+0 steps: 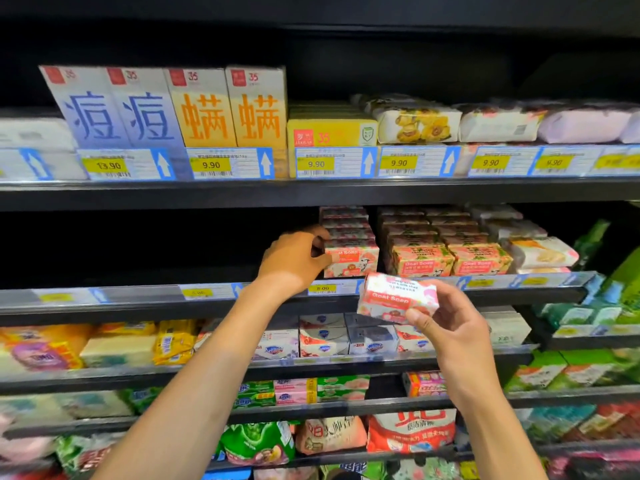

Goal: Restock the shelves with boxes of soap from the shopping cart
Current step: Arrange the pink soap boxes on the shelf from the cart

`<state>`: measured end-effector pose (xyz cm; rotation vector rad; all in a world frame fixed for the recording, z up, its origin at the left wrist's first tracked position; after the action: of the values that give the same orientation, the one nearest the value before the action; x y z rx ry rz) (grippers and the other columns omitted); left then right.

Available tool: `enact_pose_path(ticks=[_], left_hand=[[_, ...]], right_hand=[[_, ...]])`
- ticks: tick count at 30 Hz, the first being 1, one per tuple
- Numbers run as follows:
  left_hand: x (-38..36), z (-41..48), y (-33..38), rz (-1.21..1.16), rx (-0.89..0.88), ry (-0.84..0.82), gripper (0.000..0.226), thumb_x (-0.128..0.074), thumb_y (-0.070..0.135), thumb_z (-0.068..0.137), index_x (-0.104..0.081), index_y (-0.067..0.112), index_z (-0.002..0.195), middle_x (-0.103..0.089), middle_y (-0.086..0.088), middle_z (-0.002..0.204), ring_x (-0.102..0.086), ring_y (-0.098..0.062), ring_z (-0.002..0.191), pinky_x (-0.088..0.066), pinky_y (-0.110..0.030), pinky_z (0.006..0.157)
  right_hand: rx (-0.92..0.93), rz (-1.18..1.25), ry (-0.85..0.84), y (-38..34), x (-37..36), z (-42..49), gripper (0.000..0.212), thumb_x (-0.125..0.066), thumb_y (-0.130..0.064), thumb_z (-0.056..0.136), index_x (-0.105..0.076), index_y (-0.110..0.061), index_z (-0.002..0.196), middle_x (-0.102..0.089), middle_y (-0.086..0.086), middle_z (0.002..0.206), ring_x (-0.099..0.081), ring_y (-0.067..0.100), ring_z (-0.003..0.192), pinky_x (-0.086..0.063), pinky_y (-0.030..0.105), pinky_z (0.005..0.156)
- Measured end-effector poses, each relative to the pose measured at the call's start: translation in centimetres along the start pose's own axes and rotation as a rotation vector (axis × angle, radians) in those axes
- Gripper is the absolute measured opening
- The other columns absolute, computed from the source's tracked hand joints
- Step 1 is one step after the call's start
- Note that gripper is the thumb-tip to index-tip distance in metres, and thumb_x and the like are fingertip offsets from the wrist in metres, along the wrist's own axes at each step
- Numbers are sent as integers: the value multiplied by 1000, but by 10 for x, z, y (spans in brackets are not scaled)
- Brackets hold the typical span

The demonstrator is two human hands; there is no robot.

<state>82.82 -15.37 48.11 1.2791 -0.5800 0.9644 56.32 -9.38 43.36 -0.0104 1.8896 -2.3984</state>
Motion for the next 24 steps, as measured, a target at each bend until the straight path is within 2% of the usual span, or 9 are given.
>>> enact_pose_path(ticks=[4, 6, 9, 11, 13, 15, 17, 20, 24], left_hand=[[10, -29, -11, 90, -153, 141, 34, -56, 42, 99, -59, 32, 131, -63, 8, 126, -58, -16, 116, -51, -38, 95], [10, -51, -16, 161, -298, 280, 29, -57, 33, 99, -63, 25, 126, -64, 4, 124, -57, -19, 116, -50, -38, 94], [-3, -75, -25, 226, -404, 373, 34, -63, 25, 93, -65, 19, 127, -65, 1, 126, -56, -20, 122, -41, -38, 108], [-15, -87, -28, 246, -440, 413, 40, -63, 23, 92, -64, 16, 131, -63, -1, 132, -53, -21, 129, -34, -46, 116], [-25, -95, -31, 271, -454, 442, 43, -62, 24, 92, -62, 15, 135, -60, -1, 139, -50, -20, 135, -29, -53, 117], [-32, -100, -33, 298, -449, 448, 46, -60, 25, 93, -60, 15, 138, -57, -1, 143, -47, -19, 139, -26, -55, 119], [-36, -101, -36, 331, -445, 442, 48, -60, 26, 93, -57, 16, 140, -56, 0, 145, -47, -19, 139, -25, -55, 120], [-37, -100, -38, 349, -441, 432, 49, -59, 26, 93, -57, 17, 141, -56, 0, 145, -47, -19, 138, -25, -54, 120], [-36, -100, -39, 349, -429, 410, 51, -59, 25, 91, -56, 18, 141, -56, 1, 143, -49, -18, 136, -26, -54, 119]], right_hand=[[172, -201, -69, -27, -12, 22, 38, -76, -13, 91, -60, -34, 117, -71, -11, 112, -68, 7, 105, -56, 25, 85], [275, -355, -93, -37, -17, 39, 43, -76, -14, 91, -58, -36, 124, -68, -15, 115, -65, 4, 108, -53, 22, 86], [424, -569, -143, -43, -27, 64, 44, -78, -13, 90, -63, -25, 129, -59, -9, 123, -60, 3, 111, -52, 17, 87], [468, -682, -169, -42, -35, 74, 43, -79, -17, 89, -64, -21, 130, -56, -7, 121, -56, 2, 102, -45, 5, 84], [490, -786, -166, -39, -41, 79, 43, -79, -25, 90, -66, -22, 131, -59, -11, 119, -51, 0, 102, -37, 1, 84], [510, -876, -158, -33, -43, 82, 45, -79, -31, 89, -67, -22, 131, -64, -10, 119, -47, 7, 113, -39, 16, 90], [509, -923, -150, -25, -43, 82, 46, -78, -35, 88, -68, -24, 132, -68, -9, 116, -37, 7, 113, -38, 30, 90], [498, -941, -145, -18, -41, 80, 44, -77, -34, 90, -67, -27, 132, -58, -16, 109, -28, 5, 111, -35, 36, 93], [547, -1059, -155, -16, -40, 85, 38, -76, -32, 91, -70, -29, 128, -60, -8, 125, -33, 18, 116, -26, 34, 91]])
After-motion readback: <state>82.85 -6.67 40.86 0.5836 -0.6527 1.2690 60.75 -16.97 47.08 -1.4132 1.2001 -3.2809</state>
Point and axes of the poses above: each hand's wrist, its own z-axis towards the middle knuckle, its own x-axis out of the back of the hand, y = z × x, the point moved 2 cm from there along z, towards the middle knuckle
